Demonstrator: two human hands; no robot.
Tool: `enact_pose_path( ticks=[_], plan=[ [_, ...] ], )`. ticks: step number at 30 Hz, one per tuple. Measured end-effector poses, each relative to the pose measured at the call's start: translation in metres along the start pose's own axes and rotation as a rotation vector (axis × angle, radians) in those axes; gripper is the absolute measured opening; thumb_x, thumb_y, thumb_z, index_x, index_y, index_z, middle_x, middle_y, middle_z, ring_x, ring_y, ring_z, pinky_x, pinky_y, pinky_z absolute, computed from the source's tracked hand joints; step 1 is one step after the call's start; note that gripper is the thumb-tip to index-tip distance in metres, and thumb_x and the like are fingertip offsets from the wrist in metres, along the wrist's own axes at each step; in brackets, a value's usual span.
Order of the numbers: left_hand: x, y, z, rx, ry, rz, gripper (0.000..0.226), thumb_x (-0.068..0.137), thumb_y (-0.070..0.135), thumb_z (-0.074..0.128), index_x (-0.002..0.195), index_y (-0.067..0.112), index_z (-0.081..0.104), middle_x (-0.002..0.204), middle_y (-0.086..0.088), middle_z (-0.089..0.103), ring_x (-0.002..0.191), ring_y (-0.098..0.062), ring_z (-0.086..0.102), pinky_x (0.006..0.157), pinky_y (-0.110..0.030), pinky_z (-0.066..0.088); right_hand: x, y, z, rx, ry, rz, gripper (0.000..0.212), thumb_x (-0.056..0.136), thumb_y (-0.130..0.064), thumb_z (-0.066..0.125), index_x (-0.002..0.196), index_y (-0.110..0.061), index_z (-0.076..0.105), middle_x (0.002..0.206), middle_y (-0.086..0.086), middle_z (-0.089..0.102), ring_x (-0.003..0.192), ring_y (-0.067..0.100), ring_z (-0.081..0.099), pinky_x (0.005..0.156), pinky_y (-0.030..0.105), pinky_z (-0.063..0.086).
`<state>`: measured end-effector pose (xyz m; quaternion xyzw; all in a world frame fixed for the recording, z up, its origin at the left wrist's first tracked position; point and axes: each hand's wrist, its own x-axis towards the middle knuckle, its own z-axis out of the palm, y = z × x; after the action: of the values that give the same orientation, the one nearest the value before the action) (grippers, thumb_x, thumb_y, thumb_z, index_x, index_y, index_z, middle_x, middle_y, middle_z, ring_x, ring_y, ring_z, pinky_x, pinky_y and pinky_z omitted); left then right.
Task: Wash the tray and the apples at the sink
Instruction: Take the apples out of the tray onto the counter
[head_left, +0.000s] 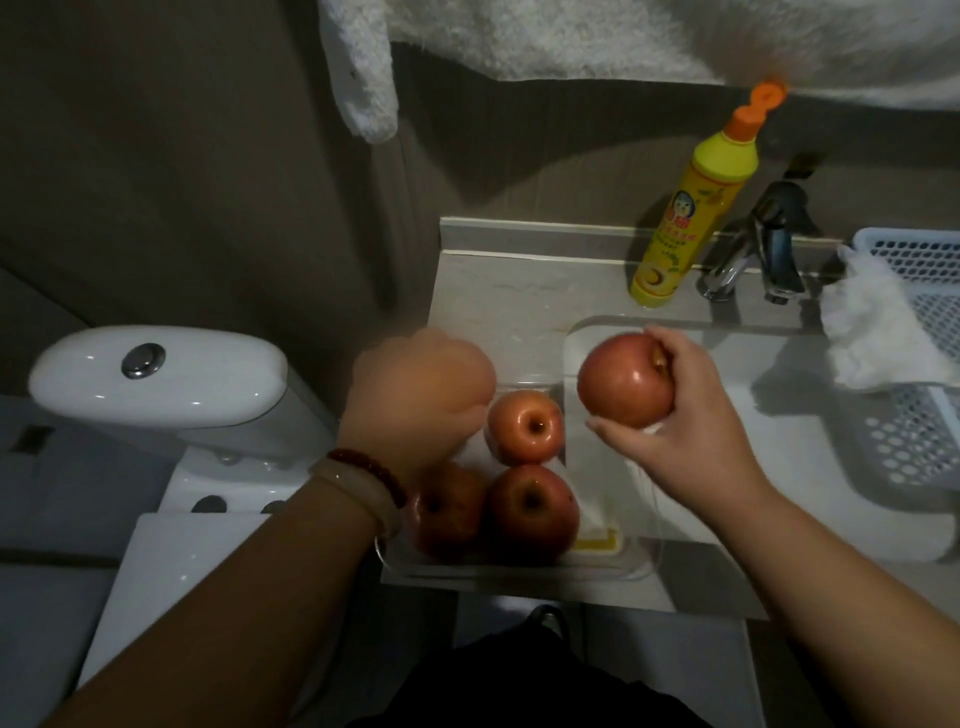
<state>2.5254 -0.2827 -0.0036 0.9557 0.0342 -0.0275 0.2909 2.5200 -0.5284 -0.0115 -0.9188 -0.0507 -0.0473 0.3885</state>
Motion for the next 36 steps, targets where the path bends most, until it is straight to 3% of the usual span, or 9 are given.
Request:
enact_pose_path(
  ticks=[5,9,15,21,25,29,31,34,36],
  plan=[
    [0.058,0.018,-0.007,-0.115,-0.029,-0.054,0.075,0.074,0.038,0.078,0.135,0.032,0.036,0.135,0.002,0.041,0.125,-0.023,0.036,0.101,-0.041,0.036,0.074,-0.006,0.012,-0.061,-0.052,0.045,0.093,0.069,-0.032,0.086,0.144,-0.022,0.032,0.142,0.002,0.037,0.122,0.015,0.04,0.095,0.023,0.032],
    [0.12,0.025,0.012,-0.012,-0.01,-0.046,0.076,0.073,0.04,0.078,0.137,0.029,0.037,0.137,-0.002,0.043,0.127,-0.028,0.036,0.104,-0.044,0.037,0.129,0.005,0.041,-0.114,-0.048,0.081,0.091,0.066,-0.03,0.087,0.141,-0.016,0.037,0.14,0.009,0.042,0.125,0.026,0.044,0.099,0.03,0.036],
    [0.186,0.024,0.04,0.116,-0.045,-0.035,0.078,0.074,0.036,0.076,0.139,0.027,0.034,0.138,-0.005,0.043,0.126,-0.031,0.036,0.103,-0.045,0.038,0.182,0.024,0.066,-0.253,-0.161,0.124,0.088,0.067,-0.028,0.086,0.139,-0.019,0.036,0.139,0.009,0.042,0.125,0.03,0.044,0.101,0.039,0.041],
    [0.214,0.029,0.059,0.161,-0.039,-0.046,0.069,0.079,0.035,0.071,0.137,0.023,0.036,0.136,-0.01,0.045,0.124,-0.034,0.037,0.101,-0.043,0.038,0.205,0.037,0.077,-0.273,-0.184,0.157,0.094,0.075,-0.025,0.081,0.148,-0.021,0.024,0.151,0.006,0.03,0.134,0.03,0.037,0.107,0.04,0.035],
    [0.219,0.027,0.068,0.181,-0.041,-0.031,0.075,0.081,0.034,0.07,0.144,0.021,0.032,0.142,-0.012,0.041,0.13,-0.035,0.033,0.107,-0.042,0.034,0.208,0.041,0.081,-0.258,-0.203,0.173,0.1,0.078,-0.026,0.079,0.153,-0.025,0.012,0.157,0.004,0.019,0.138,0.03,0.032,0.11,0.041,0.033],
    [0.209,0.02,0.065,0.062,-0.054,-0.001,0.075,0.079,0.032,0.073,0.143,0.024,0.035,0.143,-0.01,0.041,0.13,-0.033,0.036,0.107,-0.043,0.033,0.2,0.046,0.073,-0.253,-0.222,0.172,0.106,0.078,-0.03,0.078,0.155,-0.022,0.006,0.161,0.004,0.01,0.144,0.029,0.022,0.114,0.039,0.026],
    [0.192,0.012,0.059,-0.013,-0.034,0.017,0.075,0.078,0.032,0.074,0.143,0.027,0.036,0.142,-0.008,0.042,0.131,-0.031,0.038,0.108,-0.044,0.033,0.189,0.044,0.063,-0.224,-0.203,0.15,0.105,0.077,-0.031,0.079,0.154,-0.018,0.009,0.161,0.006,0.013,0.145,0.027,0.021,0.115,0.036,0.023],
    [0.146,0.007,0.043,-0.01,0.013,0.101,0.064,0.083,0.033,0.069,0.141,0.024,0.042,0.144,-0.006,0.043,0.134,-0.027,0.038,0.111,-0.044,0.031,0.155,0.037,0.043,-0.172,-0.126,0.043,0.09,0.078,-0.028,0.078,0.151,-0.016,0.026,0.152,0.008,0.032,0.137,0.025,0.033,0.111,0.03,0.028],
    [0.108,0.011,0.029,-0.014,-0.079,0.101,0.057,0.088,0.034,0.063,0.14,0.023,0.042,0.144,0.001,0.04,0.135,-0.019,0.034,0.111,-0.032,0.025,0.122,0.035,0.03,-0.128,-0.114,-0.048,0.074,0.081,-0.024,0.076,0.144,-0.017,0.039,0.142,0.007,0.044,0.128,0.022,0.042,0.105,0.025,0.032]
  ],
)
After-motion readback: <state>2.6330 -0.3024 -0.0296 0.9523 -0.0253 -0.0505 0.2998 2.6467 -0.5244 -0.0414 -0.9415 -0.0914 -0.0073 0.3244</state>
